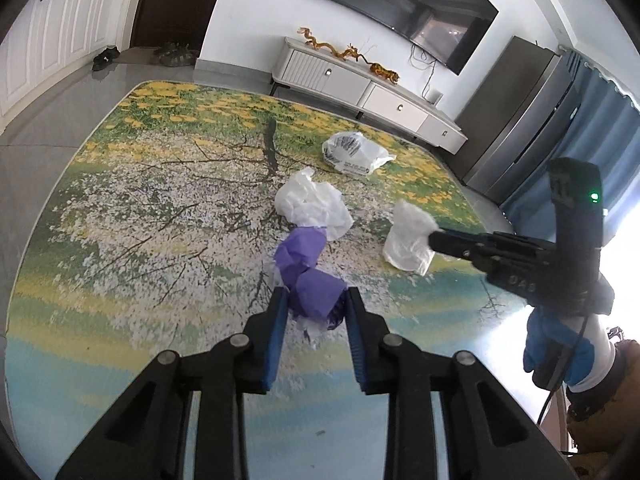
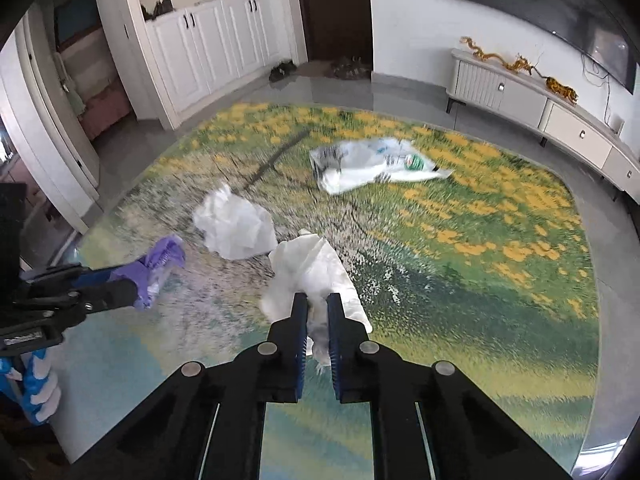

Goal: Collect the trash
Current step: 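Grasp the purple glove with the left tool while the right tool grasps white plastic, then carry both items over the white bin and open both tools to drop them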

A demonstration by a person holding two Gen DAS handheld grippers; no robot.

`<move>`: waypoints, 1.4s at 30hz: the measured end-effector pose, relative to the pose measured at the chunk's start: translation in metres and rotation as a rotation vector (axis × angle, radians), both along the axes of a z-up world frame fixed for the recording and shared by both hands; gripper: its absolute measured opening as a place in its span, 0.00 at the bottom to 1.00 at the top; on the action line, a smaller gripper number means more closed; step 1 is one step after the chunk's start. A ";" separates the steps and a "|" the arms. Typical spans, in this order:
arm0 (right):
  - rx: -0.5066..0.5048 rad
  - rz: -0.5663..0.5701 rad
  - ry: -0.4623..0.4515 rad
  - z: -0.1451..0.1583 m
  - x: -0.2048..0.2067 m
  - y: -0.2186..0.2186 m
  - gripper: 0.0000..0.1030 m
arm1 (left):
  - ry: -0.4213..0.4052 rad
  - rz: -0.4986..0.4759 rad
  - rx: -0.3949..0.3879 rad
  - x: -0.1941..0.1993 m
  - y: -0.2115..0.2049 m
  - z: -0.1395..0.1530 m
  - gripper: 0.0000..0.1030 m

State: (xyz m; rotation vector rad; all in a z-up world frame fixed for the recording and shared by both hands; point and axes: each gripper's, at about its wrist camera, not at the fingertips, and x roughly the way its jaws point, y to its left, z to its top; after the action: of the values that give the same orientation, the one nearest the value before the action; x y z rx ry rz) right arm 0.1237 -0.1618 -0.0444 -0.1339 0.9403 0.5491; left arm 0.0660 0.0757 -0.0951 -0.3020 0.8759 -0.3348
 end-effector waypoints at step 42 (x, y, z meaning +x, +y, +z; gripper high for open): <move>0.203 -0.727 -0.019 -0.027 -0.105 -0.415 0.12 | 0.044 -0.678 0.089 0.034 -0.478 0.032 0.29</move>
State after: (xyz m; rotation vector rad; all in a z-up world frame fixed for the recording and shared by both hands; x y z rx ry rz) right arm 0.0185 -0.5763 -0.0718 0.3762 0.8376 -0.0341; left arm 0.1004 -0.4024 -0.0630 0.0832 1.0190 -0.9160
